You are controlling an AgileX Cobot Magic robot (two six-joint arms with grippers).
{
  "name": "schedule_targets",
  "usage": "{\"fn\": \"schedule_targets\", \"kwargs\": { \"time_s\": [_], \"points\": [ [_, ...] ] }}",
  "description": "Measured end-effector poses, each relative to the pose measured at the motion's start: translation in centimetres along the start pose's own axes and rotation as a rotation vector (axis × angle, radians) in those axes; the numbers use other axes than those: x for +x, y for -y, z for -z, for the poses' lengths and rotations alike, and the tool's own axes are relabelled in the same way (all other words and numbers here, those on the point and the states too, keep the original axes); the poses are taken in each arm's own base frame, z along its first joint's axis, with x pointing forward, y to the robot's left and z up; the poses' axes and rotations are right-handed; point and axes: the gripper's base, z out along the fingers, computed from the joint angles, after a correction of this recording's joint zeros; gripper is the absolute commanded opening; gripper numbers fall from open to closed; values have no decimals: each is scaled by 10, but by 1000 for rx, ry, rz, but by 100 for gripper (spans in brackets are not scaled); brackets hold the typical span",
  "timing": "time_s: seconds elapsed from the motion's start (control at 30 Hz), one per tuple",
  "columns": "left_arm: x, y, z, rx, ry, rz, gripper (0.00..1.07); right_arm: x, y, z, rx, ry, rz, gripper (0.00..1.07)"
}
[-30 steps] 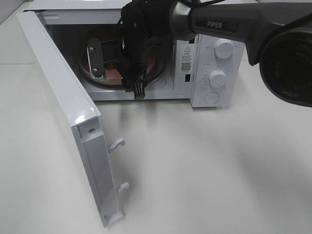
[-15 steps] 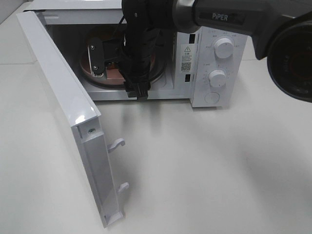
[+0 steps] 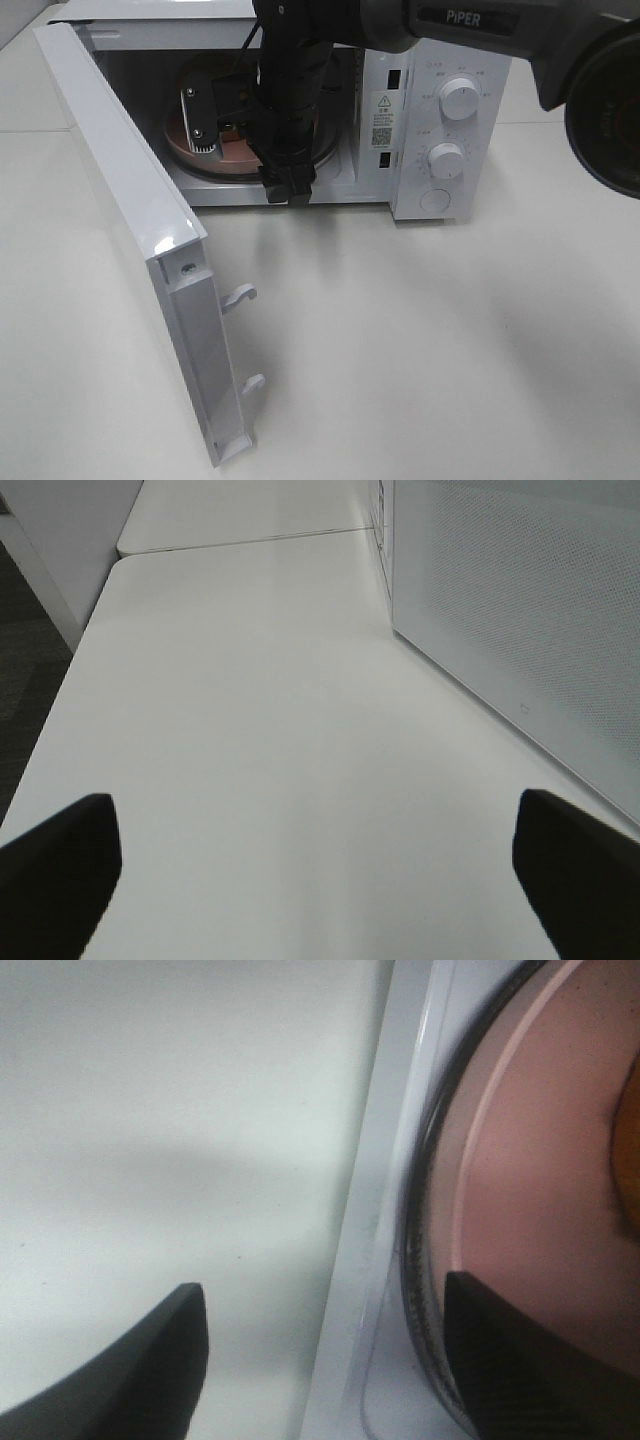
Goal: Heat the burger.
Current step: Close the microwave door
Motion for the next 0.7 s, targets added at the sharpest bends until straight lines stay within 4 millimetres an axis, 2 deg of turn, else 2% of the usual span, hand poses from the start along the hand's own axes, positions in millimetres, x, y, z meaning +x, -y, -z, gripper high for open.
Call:
{"fn": "schedule_targets", "kwargs": {
  "time_s": [0.37,0.43,0.5,0.6,0.7],
  "points": [
    [0,0,0,0,0,0,100,8,-14,15,-52,-26,3,69],
    [0,0,0,0,0,0,100,14,-25,25,-71,-34,5,69],
    [0,0,0,0,0,0,100,15,-27,26,-76,-36,6,69],
    [0,0,0,0,0,0,100,19,-34,39,-64,-30,4,69],
    [0,0,0,0,0,0,100,20,-35,42,-64,-29,5,69]
  ]
}}
